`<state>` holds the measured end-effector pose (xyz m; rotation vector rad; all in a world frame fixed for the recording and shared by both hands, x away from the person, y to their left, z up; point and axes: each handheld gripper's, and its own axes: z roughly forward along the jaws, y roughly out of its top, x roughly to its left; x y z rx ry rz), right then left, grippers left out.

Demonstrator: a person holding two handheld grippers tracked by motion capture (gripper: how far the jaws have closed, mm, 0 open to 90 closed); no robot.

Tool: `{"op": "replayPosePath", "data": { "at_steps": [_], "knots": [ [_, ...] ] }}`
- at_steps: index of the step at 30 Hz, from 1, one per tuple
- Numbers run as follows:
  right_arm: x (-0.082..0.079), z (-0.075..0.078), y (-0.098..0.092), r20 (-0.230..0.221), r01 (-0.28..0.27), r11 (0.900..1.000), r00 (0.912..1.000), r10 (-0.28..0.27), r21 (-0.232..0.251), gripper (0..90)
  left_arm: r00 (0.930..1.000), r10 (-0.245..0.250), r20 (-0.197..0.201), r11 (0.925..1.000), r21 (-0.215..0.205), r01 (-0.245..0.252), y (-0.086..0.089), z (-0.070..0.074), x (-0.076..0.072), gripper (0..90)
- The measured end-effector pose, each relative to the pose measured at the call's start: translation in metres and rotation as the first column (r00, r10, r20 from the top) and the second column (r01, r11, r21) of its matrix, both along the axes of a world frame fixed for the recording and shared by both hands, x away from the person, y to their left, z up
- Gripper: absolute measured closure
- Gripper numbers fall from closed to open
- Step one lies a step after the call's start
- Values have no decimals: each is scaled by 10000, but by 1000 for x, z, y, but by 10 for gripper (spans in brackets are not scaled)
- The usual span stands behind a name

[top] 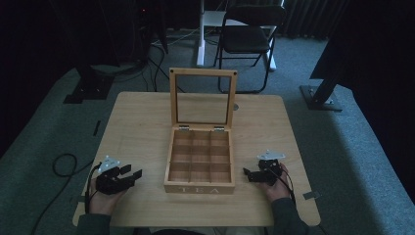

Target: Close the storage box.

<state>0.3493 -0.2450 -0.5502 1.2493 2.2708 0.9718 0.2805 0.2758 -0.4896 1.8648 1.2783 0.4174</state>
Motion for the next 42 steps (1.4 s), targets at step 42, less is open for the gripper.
{"op": "replayPosePath", "data": {
  "at_steps": [42],
  "knots": [
    [6, 26, 5, -543, 572, 9967, 9967, -603, -573, 468, 9958, -217, 889, 9981, 601, 164, -1, 32, 47, 447]
  ]
}}
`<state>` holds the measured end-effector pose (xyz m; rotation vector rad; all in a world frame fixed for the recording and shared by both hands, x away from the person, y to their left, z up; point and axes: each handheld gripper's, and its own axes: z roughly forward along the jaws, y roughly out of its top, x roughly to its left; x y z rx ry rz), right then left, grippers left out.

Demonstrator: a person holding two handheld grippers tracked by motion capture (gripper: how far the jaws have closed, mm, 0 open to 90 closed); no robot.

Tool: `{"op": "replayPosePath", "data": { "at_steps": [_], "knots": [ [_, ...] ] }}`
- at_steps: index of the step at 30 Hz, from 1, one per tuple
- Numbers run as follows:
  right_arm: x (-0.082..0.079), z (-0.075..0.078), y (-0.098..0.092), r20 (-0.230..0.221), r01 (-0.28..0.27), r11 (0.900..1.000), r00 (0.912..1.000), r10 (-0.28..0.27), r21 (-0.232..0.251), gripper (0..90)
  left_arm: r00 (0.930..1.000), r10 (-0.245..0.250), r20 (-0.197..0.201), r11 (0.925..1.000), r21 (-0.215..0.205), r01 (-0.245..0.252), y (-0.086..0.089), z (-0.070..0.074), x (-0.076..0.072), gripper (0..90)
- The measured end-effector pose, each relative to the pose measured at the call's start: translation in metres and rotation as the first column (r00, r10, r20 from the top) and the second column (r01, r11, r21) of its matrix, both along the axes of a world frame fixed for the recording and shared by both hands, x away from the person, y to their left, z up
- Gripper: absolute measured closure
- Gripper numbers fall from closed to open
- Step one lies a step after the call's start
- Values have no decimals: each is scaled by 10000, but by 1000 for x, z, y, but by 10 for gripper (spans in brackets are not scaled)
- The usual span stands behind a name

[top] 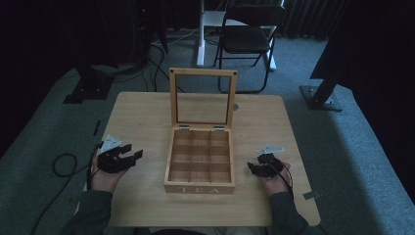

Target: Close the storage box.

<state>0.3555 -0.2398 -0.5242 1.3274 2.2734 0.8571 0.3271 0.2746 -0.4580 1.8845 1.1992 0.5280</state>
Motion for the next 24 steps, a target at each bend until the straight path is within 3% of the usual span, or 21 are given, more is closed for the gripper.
{"op": "replayPosePath", "data": {
  "at_steps": [12, 24],
  "knots": [
    [12, 34, 2, 685, -51, 9997, 9976, 34, 255, 430, 9999, -31, 122, 9998, 222, 28, -2, 7, 9, 447],
    [24, 59, 6, 953, -232, 9991, 9953, 198, 351, 458, 9995, -155, 260, 9988, 471, 142, -10, 15, 20, 436]
  ]
}}
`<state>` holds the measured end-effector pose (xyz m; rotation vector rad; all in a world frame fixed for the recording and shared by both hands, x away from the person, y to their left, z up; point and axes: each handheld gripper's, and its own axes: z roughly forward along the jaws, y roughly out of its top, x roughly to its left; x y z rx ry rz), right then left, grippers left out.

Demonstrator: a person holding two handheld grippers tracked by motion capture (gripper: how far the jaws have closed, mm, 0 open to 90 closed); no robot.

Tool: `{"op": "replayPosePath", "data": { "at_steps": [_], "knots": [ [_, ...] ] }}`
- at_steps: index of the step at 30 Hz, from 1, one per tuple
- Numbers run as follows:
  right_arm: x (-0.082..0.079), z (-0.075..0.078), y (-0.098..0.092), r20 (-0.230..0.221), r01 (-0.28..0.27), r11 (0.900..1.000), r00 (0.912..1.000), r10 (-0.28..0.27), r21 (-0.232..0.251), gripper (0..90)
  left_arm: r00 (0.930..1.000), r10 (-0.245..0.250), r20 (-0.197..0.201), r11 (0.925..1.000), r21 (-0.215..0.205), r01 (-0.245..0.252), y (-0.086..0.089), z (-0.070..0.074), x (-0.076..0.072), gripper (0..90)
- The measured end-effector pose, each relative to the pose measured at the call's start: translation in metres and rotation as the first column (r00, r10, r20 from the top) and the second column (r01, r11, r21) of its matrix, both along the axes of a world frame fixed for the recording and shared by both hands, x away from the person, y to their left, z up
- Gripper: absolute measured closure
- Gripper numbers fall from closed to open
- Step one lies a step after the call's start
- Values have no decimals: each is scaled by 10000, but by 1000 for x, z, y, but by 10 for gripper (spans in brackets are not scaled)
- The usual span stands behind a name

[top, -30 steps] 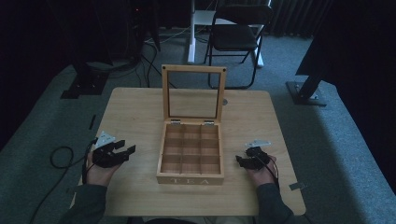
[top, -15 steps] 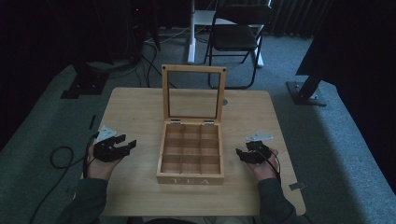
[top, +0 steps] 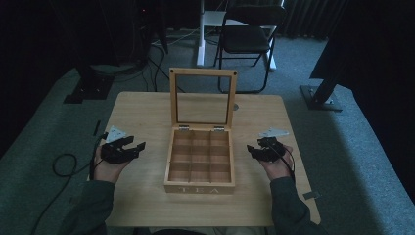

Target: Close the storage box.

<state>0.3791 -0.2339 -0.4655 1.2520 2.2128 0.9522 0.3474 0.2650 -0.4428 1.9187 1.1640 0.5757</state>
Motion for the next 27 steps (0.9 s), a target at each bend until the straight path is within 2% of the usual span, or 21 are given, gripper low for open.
{"op": "replayPosePath", "data": {
  "at_steps": [10, 15, 27],
  "knots": [
    [11, 10, 13, 160, -191, 9998, 9997, 192, -67, 481, 9998, -24, 191, 9996, 294, 19, -5, 4, 6, 424],
    [18, 12, 19, 182, -260, 9995, 9995, 257, 186, 497, 9996, -33, 288, 9996, 265, 25, -7, 6, 9, 423],
    [33, 21, 38, 437, -583, 9978, 9974, 569, 311, 538, 9992, -124, 384, 9996, 245, 115, -14, 12, 18, 418]
  ]
}}
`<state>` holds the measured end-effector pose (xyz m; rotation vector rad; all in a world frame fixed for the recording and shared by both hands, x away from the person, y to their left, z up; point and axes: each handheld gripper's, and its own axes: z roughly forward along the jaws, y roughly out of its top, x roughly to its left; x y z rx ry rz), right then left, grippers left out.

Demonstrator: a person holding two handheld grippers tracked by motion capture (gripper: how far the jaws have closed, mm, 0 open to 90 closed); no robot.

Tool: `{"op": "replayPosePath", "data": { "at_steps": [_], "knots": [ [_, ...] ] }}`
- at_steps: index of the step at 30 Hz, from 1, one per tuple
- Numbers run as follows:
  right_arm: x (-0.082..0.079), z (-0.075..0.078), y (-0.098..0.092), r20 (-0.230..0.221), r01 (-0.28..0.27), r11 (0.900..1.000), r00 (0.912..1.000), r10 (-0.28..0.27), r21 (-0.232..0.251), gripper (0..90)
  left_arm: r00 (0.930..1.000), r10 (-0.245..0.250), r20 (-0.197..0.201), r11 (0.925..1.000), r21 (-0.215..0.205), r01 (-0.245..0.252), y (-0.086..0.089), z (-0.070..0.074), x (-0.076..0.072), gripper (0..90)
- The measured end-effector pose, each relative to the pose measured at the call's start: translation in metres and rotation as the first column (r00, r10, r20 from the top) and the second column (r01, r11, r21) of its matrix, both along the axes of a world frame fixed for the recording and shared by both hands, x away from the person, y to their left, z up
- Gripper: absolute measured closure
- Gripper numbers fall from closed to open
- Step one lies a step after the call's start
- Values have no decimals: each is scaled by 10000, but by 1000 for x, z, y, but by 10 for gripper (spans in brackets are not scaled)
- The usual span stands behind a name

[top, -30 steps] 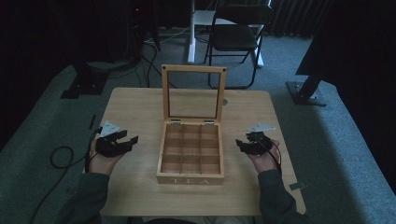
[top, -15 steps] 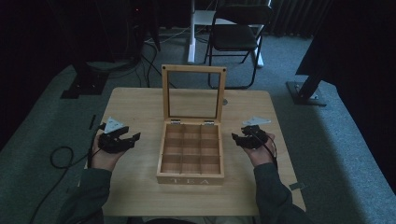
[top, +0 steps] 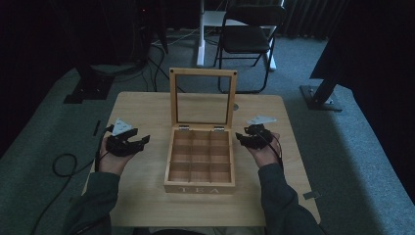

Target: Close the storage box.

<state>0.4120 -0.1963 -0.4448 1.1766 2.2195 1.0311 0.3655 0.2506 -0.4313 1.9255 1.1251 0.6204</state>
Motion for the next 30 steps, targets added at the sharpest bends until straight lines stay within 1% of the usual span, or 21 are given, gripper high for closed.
{"op": "replayPosePath", "data": {
  "at_steps": [2, 4, 7, 8, 10, 12, 17, 19, 21, 22, 24, 26, 28, 30],
  "knots": [
    [3, 2, 2, 65, -87, 10000, 9999, 87, -18, 540, 10000, -18, -4, 10000, -5, 18, -1, 0, 1, 418],
    [6, 4, 4, 34, -133, 9999, 9999, 132, 56, 540, 10000, -44, -3, 10000, -9, 44, -3, 1, 3, 418],
    [12, 7, 6, 99, -161, 9996, 9998, 158, 229, 540, 10000, -64, 2, 10000, 10, 64, -5, 2, 4, 417],
    [13, 8, 6, 177, -188, 9996, 9997, 184, 220, 539, 10000, -77, -3, 10000, 26, 77, -5, 2, 5, 417],
    [17, 10, 6, 292, -136, 9997, 9995, 131, 185, 537, 10000, -47, -6, 10000, 46, 47, -6, 2, 6, 411],
    [21, 12, 6, 286, -87, 9994, 9996, 78, 323, 536, 10000, -44, -30, 10000, 57, 44, -6, 2, 8, 411],
    [30, 18, 7, 368, -31, 9994, 9993, 19, 331, 531, 10000, -12, -34, 10000, 52, 13, -6, 1, 10, 411],
    [34, 20, 7, 414, -38, 9989, 9991, 19, 464, 531, 10000, -45, -36, 10000, 58, 45, -7, 2, 12, 411],
    [36, 21, 7, 399, -30, 9988, 9992, 10, 488, 531, 10000, -53, -21, 10000, 84, 54, -9, 3, 13, 411],
    [42, 22, 9, 343, 32, 9988, 9994, -49, 486, 530, 10000, -73, -9, 9999, 93, 73, -9, 4, 13, 411],
    [47, 22, 10, 320, 38, 9987, 9995, -54, 501, 525, 9999, -108, 11, 9999, 126, 108, -11, 5, 14, 411],
    [53, 21, 12, 211, 96, 9981, 9997, -109, 604, 499, 9999, -130, 21, 9998, 134, 129, -12, 6, 14, 411],
    [57, 21, 15, 178, 194, 9985, 9996, -203, 514, 473, 9998, -179, 15, 9997, 170, 179, -13, 6, 15, 411],
    [61, 22, 18, 208, 172, 9984, 9996, -183, 542, 463, 9998, -208, 21, 9996, 200, 208, -13, 7, 16, 411]
  ]
}}
